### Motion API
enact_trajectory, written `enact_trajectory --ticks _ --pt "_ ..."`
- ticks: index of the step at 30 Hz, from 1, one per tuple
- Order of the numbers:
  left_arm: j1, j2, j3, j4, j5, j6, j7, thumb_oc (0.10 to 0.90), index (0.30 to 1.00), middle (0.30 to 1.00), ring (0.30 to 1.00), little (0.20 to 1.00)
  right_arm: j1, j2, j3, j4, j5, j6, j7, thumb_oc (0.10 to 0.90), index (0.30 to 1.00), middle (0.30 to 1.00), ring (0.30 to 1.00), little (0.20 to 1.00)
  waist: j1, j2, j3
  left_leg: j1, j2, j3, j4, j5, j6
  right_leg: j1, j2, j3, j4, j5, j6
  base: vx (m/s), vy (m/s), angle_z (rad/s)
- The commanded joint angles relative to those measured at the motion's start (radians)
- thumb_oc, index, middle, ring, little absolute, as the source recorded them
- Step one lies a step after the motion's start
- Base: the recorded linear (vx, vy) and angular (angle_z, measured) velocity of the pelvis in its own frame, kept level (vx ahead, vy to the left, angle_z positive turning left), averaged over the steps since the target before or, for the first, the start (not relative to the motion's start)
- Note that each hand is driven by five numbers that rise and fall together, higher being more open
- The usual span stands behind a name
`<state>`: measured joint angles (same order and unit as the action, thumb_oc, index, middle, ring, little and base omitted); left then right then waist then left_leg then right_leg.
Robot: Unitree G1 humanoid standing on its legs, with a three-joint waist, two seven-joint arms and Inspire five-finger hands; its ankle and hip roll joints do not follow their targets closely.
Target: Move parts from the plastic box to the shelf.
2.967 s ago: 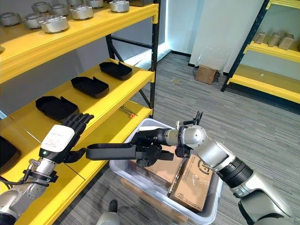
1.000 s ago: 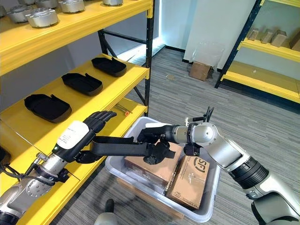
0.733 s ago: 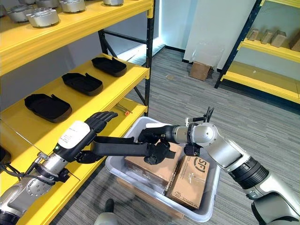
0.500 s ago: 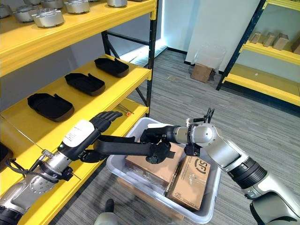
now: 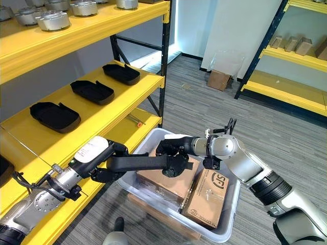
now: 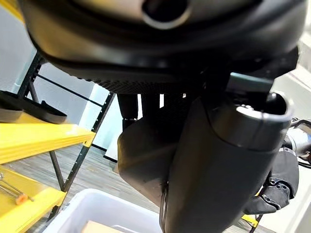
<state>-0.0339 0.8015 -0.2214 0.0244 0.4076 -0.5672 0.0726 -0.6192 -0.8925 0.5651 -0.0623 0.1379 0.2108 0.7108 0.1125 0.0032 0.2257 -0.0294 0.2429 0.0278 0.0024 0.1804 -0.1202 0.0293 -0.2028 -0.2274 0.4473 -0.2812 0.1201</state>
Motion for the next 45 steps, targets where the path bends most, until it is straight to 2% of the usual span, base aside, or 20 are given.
enact_trajectory --ticks 1,12,14,15,16,24,27,28,30,33,37,40,45 --pt "-0.125 -0.075 -0.053 -0.169 -0.081 -0.082 0.047 0.4 0.3 0.3 0.3 0.3 -0.12 0.149 -0.119 -0.07 0.095 -0.112 -0.064 0.4 0.3 0.3 0.3 0.3 -0.01 -0.026 -0.05 -0.021 0.024 -0.007 -0.001 0.013 -0.016 0.06 0.053 -0.034 -0.058 0.055 -0.096 0.04 0.006 -0.01" --pt "-0.126 -0.077 -0.05 -0.163 -0.084 -0.059 0.047 0.4 0.3 0.3 0.3 0.3 -0.118 0.177 -0.129 -0.062 0.087 -0.08 -0.091 0.4 0.3 0.3 0.3 0.3 -0.032 -0.017 -0.063 0.002 0.024 0.016 -0.009 -0.006 -0.015 0.055 0.042 -0.013 -0.089 0.077 -0.085 0.03 0.015 -0.05" --pt "-0.121 -0.08 -0.044 -0.157 -0.079 -0.053 0.058 0.4 0.3 0.3 0.3 0.3 -0.104 0.175 -0.138 -0.062 0.099 -0.069 -0.132 0.4 0.3 0.3 0.3 0.3 -0.038 -0.016 -0.065 0.008 0.026 0.027 -0.014 -0.01 -0.015 0.055 0.035 -0.008 -0.108 0.091 -0.078 0.0 0.0 0.0" --pt "-0.119 -0.08 -0.041 -0.155 -0.079 -0.047 0.06 0.4 0.3 0.3 0.3 0.3 -0.101 0.179 -0.144 -0.063 0.099 -0.063 -0.147 0.769 0.816 0.816 0.816 0.816 -0.04 -0.015 -0.066 0.011 0.026 0.032 -0.016 -0.011 -0.017 0.055 0.031 -0.006 -0.117 0.098 -0.073 0.0 0.004 -0.04" --pt "-0.118 -0.08 -0.041 -0.155 -0.08 -0.046 0.06 0.4 0.3 0.3 0.3 0.3 -0.1 0.18 -0.145 -0.063 0.098 -0.062 -0.148 0.9 1.0 1.0 1.0 1.0 -0.04 -0.016 -0.067 0.011 0.027 0.033 -0.017 -0.011 -0.017 0.055 0.031 -0.005 -0.119 0.099 -0.072 0.0 0.001 -0.05" --pt "-0.069 -0.076 0.017 -0.126 -0.069 -0.015 0.09 0.4 0.3 0.3 0.3 0.3 -0.063 0.18 -0.197 -0.095 0.09 -0.048 -0.136 0.9 1.0 1.0 1.0 1.0 -0.065 -0.014 -0.083 0.043 0.047 0.094 -0.047 -0.02 -0.029 0.055 0.004 0.016 -0.209 0.156 -0.033 0.0 -0.002 -0.15" --pt "-0.05 -0.078 0.033 -0.119 -0.06 -0.021 0.095 0.4 0.3 0.3 0.3 0.3 -0.035 0.164 -0.231 -0.132 0.011 -0.055 -0.214 0.9 1.0 1.0 1.0 1.0 -0.076 -0.014 -0.087 0.051 0.054 0.11 -0.052 -0.024 -0.031 0.055 0.001 0.025 -0.226 0.166 -0.026 0.02 -0.001 -0.21" --pt "-0.037 -0.078 0.045 -0.118 -0.059 -0.021 0.096 0.4 0.3 0.3 0.3 0.3 -0.023 0.154 -0.267 -0.147 -0.06 -0.073 -0.236 0.9 1.0 1.0 1.0 1.0 -0.086 -0.013 -0.09 0.057 0.057 0.123 -0.054 -0.028 -0.031 0.052 0.0 0.034 -0.24 0.176 -0.021 0.01 0.003 -0.1" --pt "-0.028 -0.079 0.052 -0.112 -0.055 -0.024 0.103 0.4 0.3 0.3 0.3 0.3 -0.01 0.14 -0.3 -0.175 -0.071 -0.078 -0.231 0.9 1.0 1.0 1.0 1.0 -0.096 -0.014 -0.092 0.061 0.06 0.135 -0.056 -0.031 -0.032 0.047 0.0 0.04 -0.246 0.181 -0.017 0.0 0.007 -0.16" --pt "-0.013 -0.082 0.063 -0.107 -0.049 -0.025 0.108 0.4 0.3 0.3 0.3 0.3 0.022 0.107 -0.384 -0.246 -0.12 -0.111 -0.32 0.9 1.0 1.0 1.0 1.0 -0.118 -0.015 -0.096 0.072 0.065 0.163 -0.06 -0.039 -0.032 0.04 -0.002 0.057 -0.262 0.194 -0.009 -0.01 0.01 -0.24" --pt "-0.009 -0.085 0.066 -0.097 -0.041 -0.023 0.123 0.4 0.3 0.3 0.3 0.3 0.035 0.095 -0.448 -0.304 -0.095 -0.115 -0.36 0.9 1.0 1.0 1.0 1.0 -0.131 -0.014 -0.098 0.078 0.069 0.182 -0.062 -0.043 -0.034 0.037 -0.004 0.068 -0.272 0.202 -0.004 -0.02 0.013 -0.2" --pt "-0.004 -0.087 0.071 -0.096 -0.028 -0.015 0.136 0.4 0.3 0.3 0.3 0.3 0.055 0.086 -0.481 -0.349 -0.08 -0.106 -0.316 0.9 1.0 1.0 1.0 1.0 -0.14 -0.015 -0.097 0.084 0.073 0.195 -0.063 -0.047 -0.035 0.034 -0.007 0.074 -0.278 0.208 0.0 -0.02 0.004 -0.13" --pt "0.018 -0.088 0.099 -0.099 -0.016 -0.011 0.145 0.4 0.3 0.3 0.3 0.3 0.127 0.053 -0.527 -0.421 -0.046 -0.115 -0.341 0.9 1.0 1.0 1.0 1.0 -0.151 -0.016 -0.098 0.088 0.08 0.213 -0.074 -0.042 -0.041 0.033 -0.009 0.078 -0.292 0.216 0.004 -0.03 -0.014 -0.14"
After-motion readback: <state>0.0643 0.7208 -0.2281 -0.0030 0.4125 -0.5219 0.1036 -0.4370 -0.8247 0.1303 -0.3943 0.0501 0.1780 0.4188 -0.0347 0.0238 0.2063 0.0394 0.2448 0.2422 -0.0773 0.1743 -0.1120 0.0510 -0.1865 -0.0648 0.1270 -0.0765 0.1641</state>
